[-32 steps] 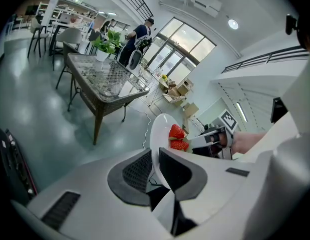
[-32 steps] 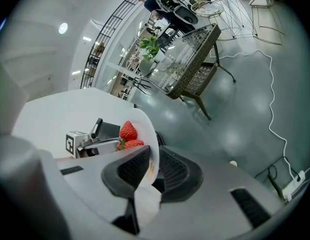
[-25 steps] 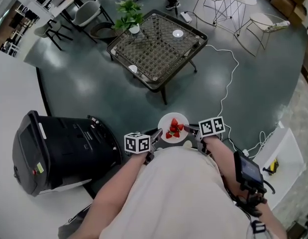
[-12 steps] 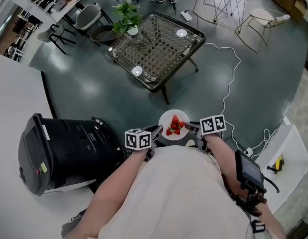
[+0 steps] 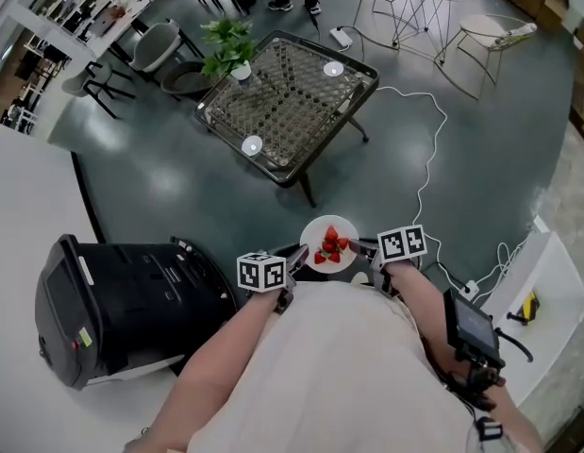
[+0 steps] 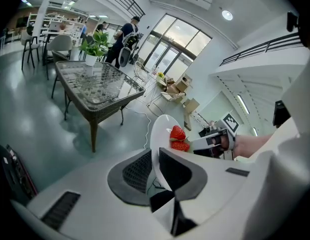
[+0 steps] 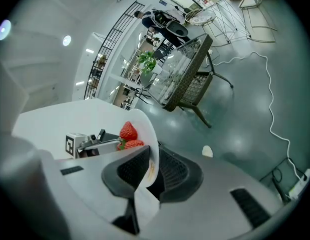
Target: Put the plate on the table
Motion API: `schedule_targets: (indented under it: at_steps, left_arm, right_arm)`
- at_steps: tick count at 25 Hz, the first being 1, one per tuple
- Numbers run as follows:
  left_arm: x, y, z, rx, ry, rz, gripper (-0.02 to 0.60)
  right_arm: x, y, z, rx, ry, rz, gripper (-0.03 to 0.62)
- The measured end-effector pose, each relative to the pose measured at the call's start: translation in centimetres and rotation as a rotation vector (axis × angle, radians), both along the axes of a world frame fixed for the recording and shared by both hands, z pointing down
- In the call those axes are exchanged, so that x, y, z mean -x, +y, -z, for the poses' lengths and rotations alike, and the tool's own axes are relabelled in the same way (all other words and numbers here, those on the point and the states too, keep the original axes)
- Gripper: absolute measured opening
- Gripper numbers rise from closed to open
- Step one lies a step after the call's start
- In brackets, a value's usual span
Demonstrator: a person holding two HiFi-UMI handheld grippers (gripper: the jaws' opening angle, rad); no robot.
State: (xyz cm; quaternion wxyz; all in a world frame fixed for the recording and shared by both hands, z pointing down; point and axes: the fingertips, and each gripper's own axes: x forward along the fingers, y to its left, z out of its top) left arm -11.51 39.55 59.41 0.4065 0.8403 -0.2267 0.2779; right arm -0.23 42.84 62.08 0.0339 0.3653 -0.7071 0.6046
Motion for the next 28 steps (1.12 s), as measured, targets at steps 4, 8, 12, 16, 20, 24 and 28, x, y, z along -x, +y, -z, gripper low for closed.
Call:
schedule_targets:
  at_steps: [4, 8, 12, 16, 20, 24, 28]
  left_arm:
    - [-0.6, -1.4, -1.1, 0.032, 0.026, -0.016, 0.026]
    - [-1.9, -4.3, -1.9, 0.054, 0.053, -0.056, 0.026]
    - [-2.4, -8.1, -1.6, 0.047, 0.070, -0.078, 0.026]
    - [-1.9, -12.0, -1.8, 0.055, 0.088, -0.073, 0.026]
    - [-0.7, -15.9, -2.3, 0.061, 0.100, -0.053, 0.026]
    - [0.4, -19.7, -1.6, 0.052, 0.137, -0.057, 0.026]
    - [1.4, -22.7, -1.5, 0.055, 0.149, -0.079, 0.026]
  right_arm:
    - [-0.7, -1.3, -0.5, 0.013, 0.029, 0.001, 0.041]
    - [-1.8, -3.5, -1.1, 0.040, 0.052, -0.041, 0.041]
    - [-2.2, -6.7, -0.2, 0.037, 0.074, -0.084, 0.041]
    - [-1.6, -10.4, -0.4, 0.041, 0.091, -0.095, 0.041]
    - [-0.4, -14.3, -0.6, 0.053, 0.100, -0.083, 0.041]
    - [0.5, -18.5, -0.1, 0.045, 0.122, -0.070, 0.041]
    - [1.4, -21.9, 0.2, 0.031, 0.145, -0.067, 0.041]
